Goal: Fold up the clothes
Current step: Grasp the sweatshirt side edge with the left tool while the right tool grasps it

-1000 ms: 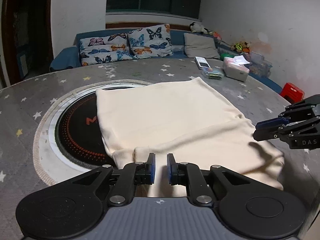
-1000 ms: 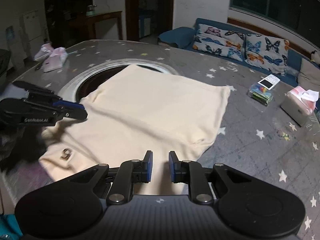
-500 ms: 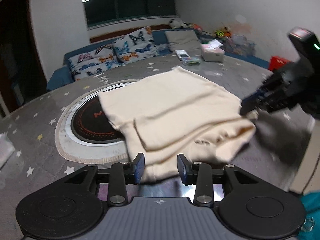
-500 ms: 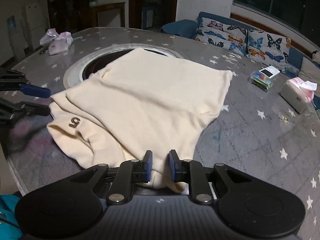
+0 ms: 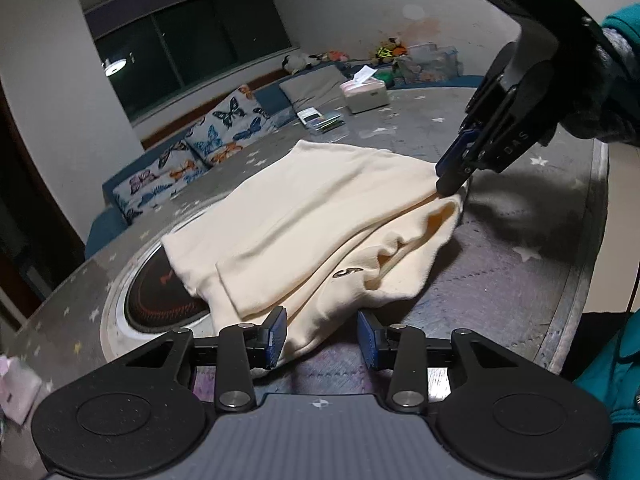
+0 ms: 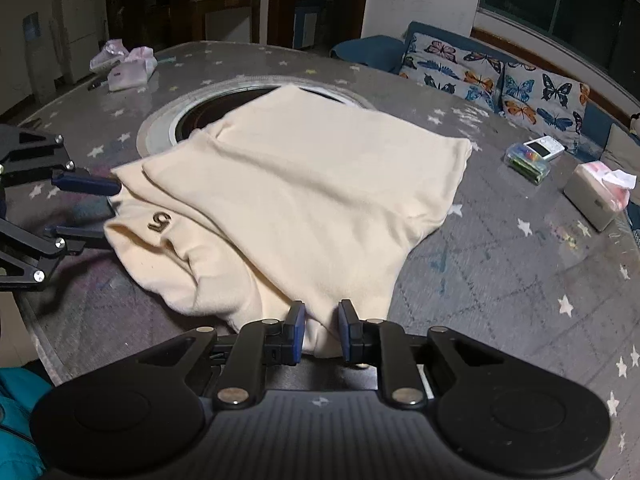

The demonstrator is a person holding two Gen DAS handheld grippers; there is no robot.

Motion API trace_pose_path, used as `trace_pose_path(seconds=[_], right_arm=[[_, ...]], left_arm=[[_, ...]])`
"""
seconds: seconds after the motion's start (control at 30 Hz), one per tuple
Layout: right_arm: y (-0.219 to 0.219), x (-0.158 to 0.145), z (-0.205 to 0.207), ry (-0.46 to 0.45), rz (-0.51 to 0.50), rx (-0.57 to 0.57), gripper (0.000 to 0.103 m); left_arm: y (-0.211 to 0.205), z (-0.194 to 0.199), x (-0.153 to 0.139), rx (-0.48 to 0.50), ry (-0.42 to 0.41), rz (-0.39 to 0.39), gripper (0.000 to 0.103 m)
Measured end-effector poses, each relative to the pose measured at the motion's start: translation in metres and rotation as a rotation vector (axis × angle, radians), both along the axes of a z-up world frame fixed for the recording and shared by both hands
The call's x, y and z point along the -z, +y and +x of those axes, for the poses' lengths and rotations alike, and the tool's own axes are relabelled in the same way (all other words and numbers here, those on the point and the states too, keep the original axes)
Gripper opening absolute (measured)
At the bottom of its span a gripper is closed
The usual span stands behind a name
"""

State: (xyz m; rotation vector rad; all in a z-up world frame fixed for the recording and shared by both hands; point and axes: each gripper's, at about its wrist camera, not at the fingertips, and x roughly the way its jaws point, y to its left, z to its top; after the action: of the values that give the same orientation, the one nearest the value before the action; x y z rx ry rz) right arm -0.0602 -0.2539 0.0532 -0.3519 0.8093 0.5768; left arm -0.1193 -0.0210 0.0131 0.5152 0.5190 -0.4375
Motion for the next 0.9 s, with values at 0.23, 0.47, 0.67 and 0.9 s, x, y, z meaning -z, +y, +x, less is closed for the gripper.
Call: trace_pose_path(seconds=[0.23, 0.47, 0.67, 0.9], right_arm=[[0.0, -0.01, -0.009, -0.018, -0.018, -0.029, 0.018], [0.007, -0.01, -0.026, -0.046, -0.097, -0.119, 0.028], [0.022, -0.003, -0.04, -0.119, -0.153, -0.225, 0.039], [0.041, 0.007, -0.03, -0.175, -0.147, -0.249, 0.042]], left_arm=[[-0.007, 0.004, 0.005, 0.032, -0.036, 0.015, 0.041], [-0.005, 0.017, -0.004, 0.019, -0.005, -0.064, 0.013], [-0.002, 0.031, -0.014, -0.001, 0.024, -0.141, 0.01], [0.006, 0.057, -0.025, -0.049, 0.058, -0.222, 0.009]])
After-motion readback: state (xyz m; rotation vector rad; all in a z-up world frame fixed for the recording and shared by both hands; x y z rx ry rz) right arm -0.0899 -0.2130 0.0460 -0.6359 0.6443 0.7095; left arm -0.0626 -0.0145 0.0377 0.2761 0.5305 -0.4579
